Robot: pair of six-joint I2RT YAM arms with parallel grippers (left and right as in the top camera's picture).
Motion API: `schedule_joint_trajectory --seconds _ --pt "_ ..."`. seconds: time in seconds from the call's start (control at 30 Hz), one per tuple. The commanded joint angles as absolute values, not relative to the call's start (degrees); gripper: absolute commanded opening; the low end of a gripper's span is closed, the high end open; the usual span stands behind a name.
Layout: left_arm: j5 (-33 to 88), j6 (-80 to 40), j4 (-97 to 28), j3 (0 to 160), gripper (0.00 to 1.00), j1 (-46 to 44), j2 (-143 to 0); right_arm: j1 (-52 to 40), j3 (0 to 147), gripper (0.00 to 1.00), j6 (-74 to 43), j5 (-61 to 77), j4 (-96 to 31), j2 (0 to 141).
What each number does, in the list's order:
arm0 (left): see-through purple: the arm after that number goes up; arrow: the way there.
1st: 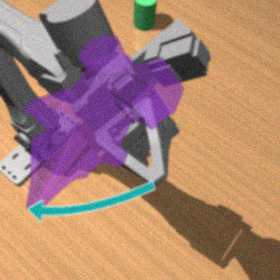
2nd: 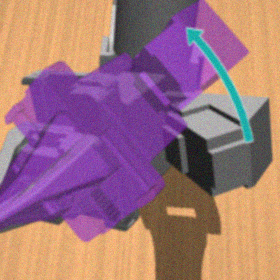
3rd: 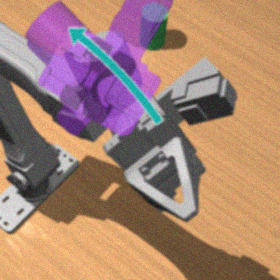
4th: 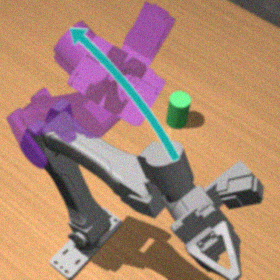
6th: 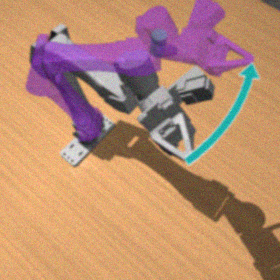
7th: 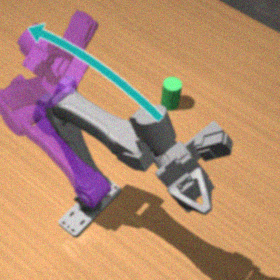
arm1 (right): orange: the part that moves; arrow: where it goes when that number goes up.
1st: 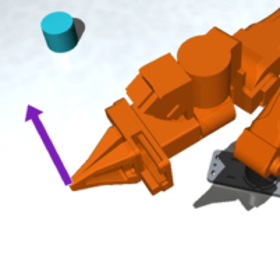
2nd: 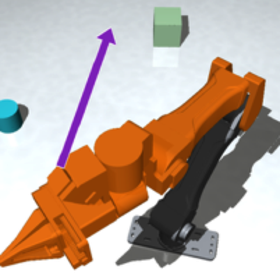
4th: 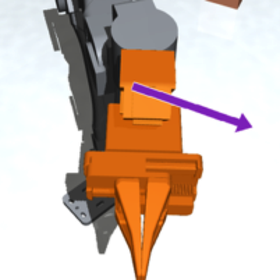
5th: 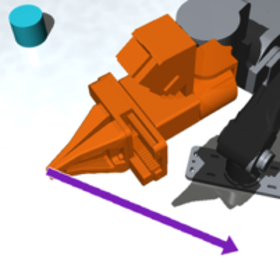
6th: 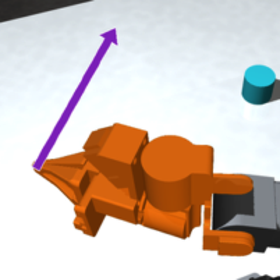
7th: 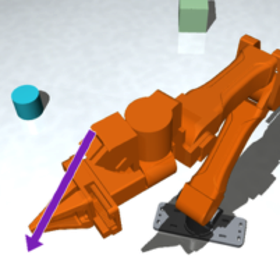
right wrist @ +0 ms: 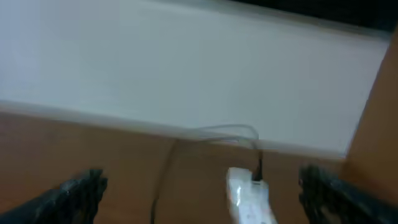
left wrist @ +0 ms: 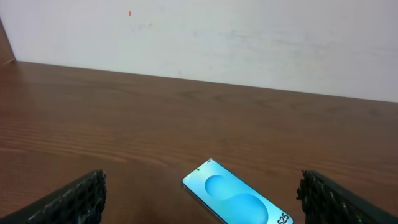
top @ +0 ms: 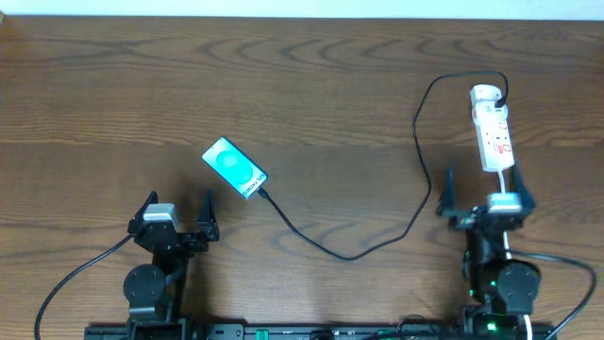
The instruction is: Plug charger to phone and switch on socket
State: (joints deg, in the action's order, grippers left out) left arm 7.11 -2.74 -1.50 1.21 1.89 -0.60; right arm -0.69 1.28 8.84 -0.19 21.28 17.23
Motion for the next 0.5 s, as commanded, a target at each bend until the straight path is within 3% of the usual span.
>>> schedule_joint_trajectory --seconds 0.0,0.23,0.47 --pt "7.64 -2.17 -3.60 0.25 0.92 2.17 -0.27 -1.28 0.32 0.99 12.08 0.34 15.51 12.36" --pt "7.64 -2.17 -3.60 0.25 0.92 2.17 -0.27 -1.28 0.34 0.99 12.53 -1.41 -5.02 3.09" --pt "7.64 -2.17 -3.60 0.25 0.92 2.17 -0.27 -1.19 0.32 0.99 14.44 -1.78 -4.34 0.27"
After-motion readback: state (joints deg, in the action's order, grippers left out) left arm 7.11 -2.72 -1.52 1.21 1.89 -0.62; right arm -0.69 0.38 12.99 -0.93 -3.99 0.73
